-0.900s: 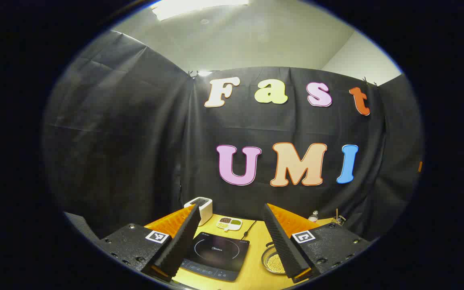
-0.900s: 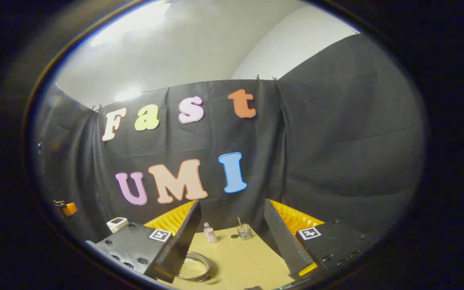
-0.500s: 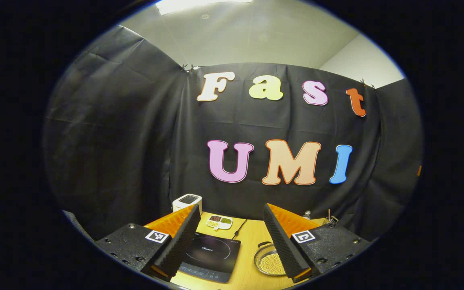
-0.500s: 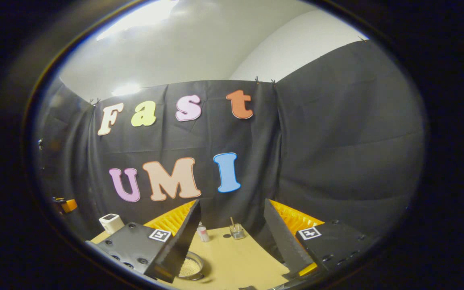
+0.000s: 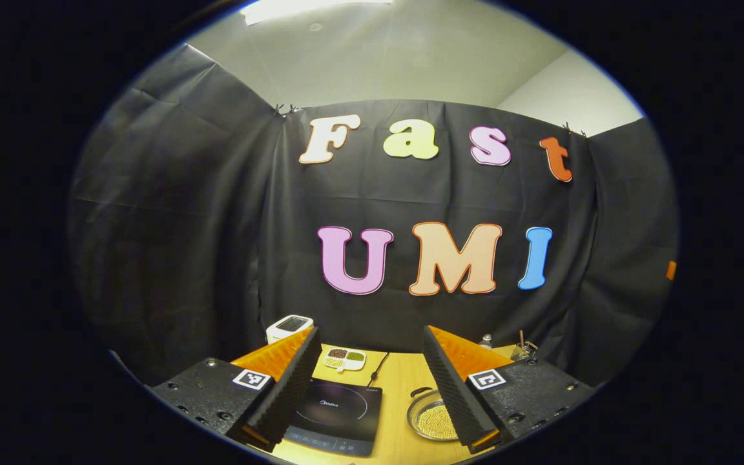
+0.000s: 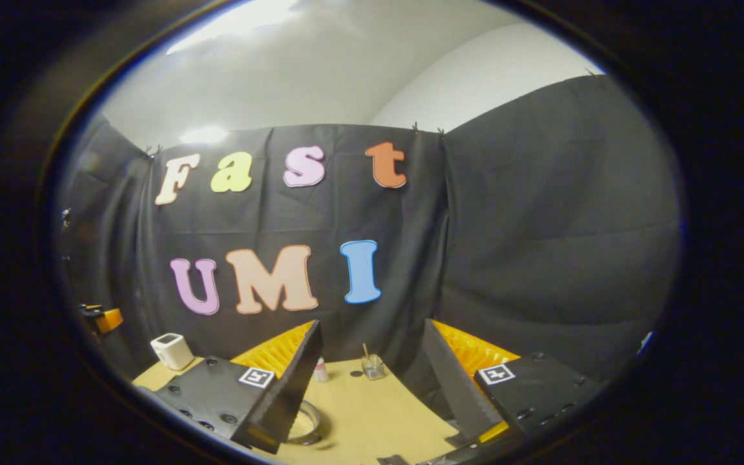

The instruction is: First push the handle of the pot to place it horizontally, then grasp the pot with both hands and set it on the induction cooktop.

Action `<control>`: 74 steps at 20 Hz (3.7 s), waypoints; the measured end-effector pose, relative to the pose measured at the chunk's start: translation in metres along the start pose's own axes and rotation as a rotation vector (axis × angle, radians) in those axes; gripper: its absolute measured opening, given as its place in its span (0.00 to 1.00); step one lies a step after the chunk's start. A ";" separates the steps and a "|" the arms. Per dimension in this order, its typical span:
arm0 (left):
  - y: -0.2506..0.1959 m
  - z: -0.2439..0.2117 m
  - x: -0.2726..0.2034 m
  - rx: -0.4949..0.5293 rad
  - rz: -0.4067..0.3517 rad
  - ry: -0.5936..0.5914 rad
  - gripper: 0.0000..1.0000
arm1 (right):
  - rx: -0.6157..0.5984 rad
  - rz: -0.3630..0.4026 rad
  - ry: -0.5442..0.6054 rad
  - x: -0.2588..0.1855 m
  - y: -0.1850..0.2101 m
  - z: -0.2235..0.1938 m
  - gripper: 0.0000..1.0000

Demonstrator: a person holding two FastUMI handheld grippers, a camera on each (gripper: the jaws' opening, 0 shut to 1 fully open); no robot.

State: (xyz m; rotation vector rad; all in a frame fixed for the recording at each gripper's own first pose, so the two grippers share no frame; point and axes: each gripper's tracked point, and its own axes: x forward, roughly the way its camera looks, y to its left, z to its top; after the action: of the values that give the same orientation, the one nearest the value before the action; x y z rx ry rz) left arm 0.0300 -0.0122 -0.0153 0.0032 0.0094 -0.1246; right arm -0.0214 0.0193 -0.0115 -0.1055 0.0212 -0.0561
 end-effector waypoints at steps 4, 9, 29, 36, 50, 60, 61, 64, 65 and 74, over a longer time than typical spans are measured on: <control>0.014 -0.010 -0.003 0.001 0.019 0.020 0.92 | -0.033 0.012 0.020 -0.002 0.013 -0.005 0.93; 0.032 -0.024 -0.006 -0.004 0.032 0.054 0.96 | -0.054 0.007 0.015 -0.007 0.030 -0.002 0.93; 0.081 -0.034 -0.017 0.029 0.021 0.040 0.92 | -0.082 0.027 0.093 -0.023 0.090 -0.037 0.11; 0.090 -0.030 -0.014 0.069 0.050 0.026 0.92 | -0.034 0.103 0.243 -0.013 0.113 -0.092 0.11; 0.010 -0.039 0.039 0.067 0.079 0.062 0.92 | 0.189 0.247 0.769 0.051 0.131 -0.264 0.12; -0.039 -0.065 0.069 0.056 0.073 0.126 0.92 | 0.432 0.312 1.244 0.013 0.154 -0.378 0.13; -0.041 -0.067 0.072 0.061 0.079 0.131 0.92 | 0.432 0.319 1.275 0.008 0.156 -0.386 0.13; -0.046 -0.075 0.079 0.066 0.091 0.152 0.95 | 0.438 0.349 1.372 -0.010 0.163 -0.407 0.13; -0.048 -0.078 0.081 0.067 0.095 0.160 0.95 | 0.443 0.360 1.406 -0.014 0.165 -0.412 0.13; -0.044 -0.089 0.083 0.077 0.170 0.203 0.92 | 0.503 0.322 1.609 -0.028 0.181 -0.459 0.13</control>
State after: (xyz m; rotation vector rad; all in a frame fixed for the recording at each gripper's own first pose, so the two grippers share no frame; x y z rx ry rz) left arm 0.1063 -0.0661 -0.1051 0.0938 0.2071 0.0458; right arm -0.0505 0.1522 -0.4869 0.4710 1.6206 0.1896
